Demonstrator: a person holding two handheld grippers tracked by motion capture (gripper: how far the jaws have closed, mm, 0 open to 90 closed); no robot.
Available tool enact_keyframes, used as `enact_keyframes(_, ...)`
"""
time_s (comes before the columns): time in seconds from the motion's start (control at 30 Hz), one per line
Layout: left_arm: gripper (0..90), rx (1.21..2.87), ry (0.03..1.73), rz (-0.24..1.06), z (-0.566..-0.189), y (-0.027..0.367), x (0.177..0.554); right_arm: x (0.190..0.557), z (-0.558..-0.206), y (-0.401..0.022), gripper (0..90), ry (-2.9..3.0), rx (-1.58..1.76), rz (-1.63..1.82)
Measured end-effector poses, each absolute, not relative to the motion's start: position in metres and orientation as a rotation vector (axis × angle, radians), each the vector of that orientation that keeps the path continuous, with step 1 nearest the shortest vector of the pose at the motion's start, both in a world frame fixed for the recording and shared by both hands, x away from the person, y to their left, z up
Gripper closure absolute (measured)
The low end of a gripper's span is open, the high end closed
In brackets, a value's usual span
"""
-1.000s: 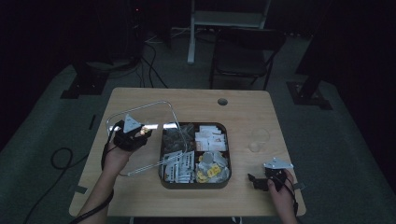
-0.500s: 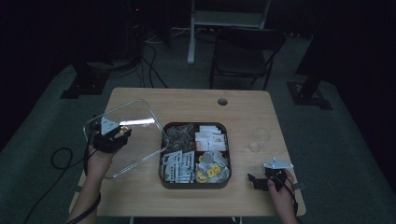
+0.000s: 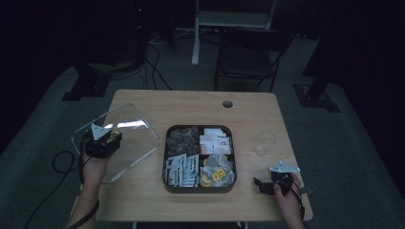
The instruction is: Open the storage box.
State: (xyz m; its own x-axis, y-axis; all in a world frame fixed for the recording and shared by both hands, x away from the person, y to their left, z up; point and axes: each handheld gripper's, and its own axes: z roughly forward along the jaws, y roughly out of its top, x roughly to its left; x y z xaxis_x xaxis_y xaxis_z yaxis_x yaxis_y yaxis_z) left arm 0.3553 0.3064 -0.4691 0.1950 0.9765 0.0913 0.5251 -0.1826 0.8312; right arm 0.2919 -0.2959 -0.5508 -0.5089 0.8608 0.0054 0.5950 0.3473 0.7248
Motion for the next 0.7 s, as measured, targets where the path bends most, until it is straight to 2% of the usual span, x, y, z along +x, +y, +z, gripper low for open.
enact_keyframes(0.33, 60.0, 1.775, 1.48, 0.837, -0.499, 0.302, 0.362, 0.292, -0.551, -0.296, 11.8, 2.238, 1.28, 0.964)
enact_keyframes(0.7, 59.9, 1.753, 1.504, 0.825, -0.514, 0.287, 0.371, 0.292, -0.551, -0.296, 11.8, 2.238, 1.28, 0.964)
